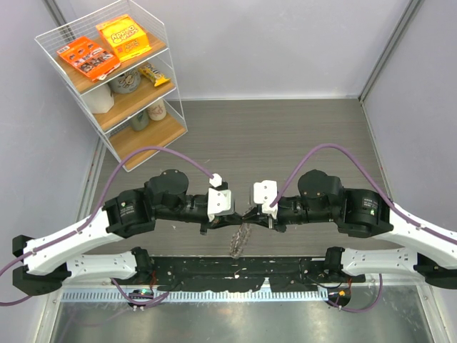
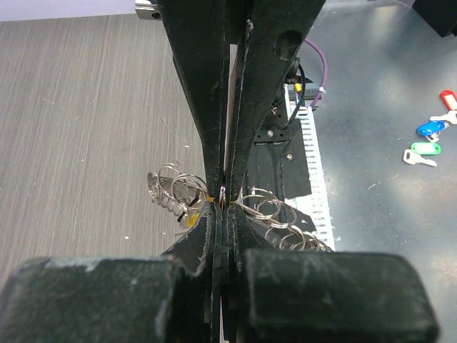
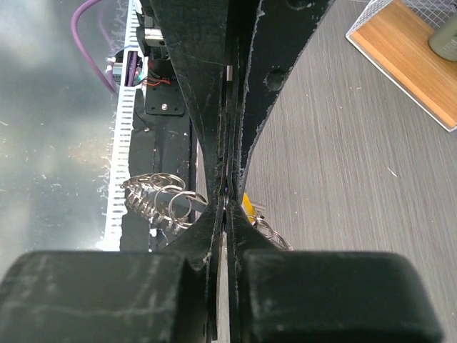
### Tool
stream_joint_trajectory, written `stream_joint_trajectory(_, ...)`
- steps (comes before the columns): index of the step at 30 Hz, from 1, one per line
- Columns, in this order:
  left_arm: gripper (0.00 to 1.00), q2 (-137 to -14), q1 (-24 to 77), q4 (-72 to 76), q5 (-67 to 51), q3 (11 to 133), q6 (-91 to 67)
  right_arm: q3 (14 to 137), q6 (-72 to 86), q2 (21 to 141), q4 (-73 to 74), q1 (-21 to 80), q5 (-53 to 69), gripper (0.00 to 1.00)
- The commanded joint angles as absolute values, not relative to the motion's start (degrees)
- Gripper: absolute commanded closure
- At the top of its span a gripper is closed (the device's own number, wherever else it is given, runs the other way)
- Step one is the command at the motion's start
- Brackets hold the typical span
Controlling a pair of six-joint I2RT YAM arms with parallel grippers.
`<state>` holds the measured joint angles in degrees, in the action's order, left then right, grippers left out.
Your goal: Put the keys on the keyring
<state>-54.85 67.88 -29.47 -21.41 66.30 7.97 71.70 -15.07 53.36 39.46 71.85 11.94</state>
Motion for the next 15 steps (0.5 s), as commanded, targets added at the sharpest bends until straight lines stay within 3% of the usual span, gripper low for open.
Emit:
stream_joint_trajectory(1,1.0,-53.35,68.03,-25.14,-21.01,67.15,8.0,73.83,-15.64,53.09,38.67,72.07,12.75,0.94)
stream_joint_trajectory(7,0.98,-52.3,67.94,-23.82,-20.92,66.01,8.0,72.16,-15.65,50.02,35.78,72.07,12.39,0.95)
stream_joint_trajectory(10,0.79,-50.81,68.03,-21.72,-21.27,64.43,7.91,71.11,-15.29,48.87,34.37,72.07,12.39,0.94)
stream_joint_trajectory(15,0.67,-48.96,67.94,-18.99,-21.27,62.58,7.65,69.61,-14.59,47.38,31.91,72.07,12.57,0.94)
